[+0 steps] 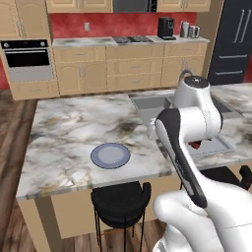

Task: Create a steak meal by picking up the steak and asparagus from the tray and placing them on the plate. Leave the celery on the tray.

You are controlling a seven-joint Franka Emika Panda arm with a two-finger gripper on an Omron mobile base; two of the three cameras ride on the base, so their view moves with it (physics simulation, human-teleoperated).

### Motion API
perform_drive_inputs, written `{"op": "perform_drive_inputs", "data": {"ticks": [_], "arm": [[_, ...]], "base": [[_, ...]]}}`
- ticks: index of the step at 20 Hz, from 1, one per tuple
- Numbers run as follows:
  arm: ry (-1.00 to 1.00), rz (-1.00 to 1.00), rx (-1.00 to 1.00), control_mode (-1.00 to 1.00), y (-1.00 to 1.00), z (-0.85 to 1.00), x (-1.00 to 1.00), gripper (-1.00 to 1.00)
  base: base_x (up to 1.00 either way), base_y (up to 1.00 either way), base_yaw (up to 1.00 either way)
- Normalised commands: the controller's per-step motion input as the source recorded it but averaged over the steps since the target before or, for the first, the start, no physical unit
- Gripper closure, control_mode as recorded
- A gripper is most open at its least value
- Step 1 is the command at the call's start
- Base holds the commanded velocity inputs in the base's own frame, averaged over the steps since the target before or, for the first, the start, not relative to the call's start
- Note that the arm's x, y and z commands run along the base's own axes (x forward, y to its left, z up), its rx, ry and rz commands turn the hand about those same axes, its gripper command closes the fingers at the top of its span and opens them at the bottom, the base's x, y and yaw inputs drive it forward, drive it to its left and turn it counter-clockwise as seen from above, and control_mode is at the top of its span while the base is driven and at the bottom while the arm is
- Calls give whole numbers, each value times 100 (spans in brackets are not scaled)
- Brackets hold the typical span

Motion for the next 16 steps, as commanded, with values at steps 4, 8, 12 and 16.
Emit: {"op": "perform_drive_inputs", "data": {"ticks": [4, 8, 12, 16], "arm": [[0, 0, 0, -100, -3, 0, 11, -100], [0, 0, 1, -100, -25, 0, 0, -100], [0, 0, 3, -100, -33, 0, 0, -100], [1, -1, 4, -100, -56, -14, 1, -100]], "base": [[0, 0, 0], [0, 0, 0], [0, 0, 0], [0, 0, 0]]}}
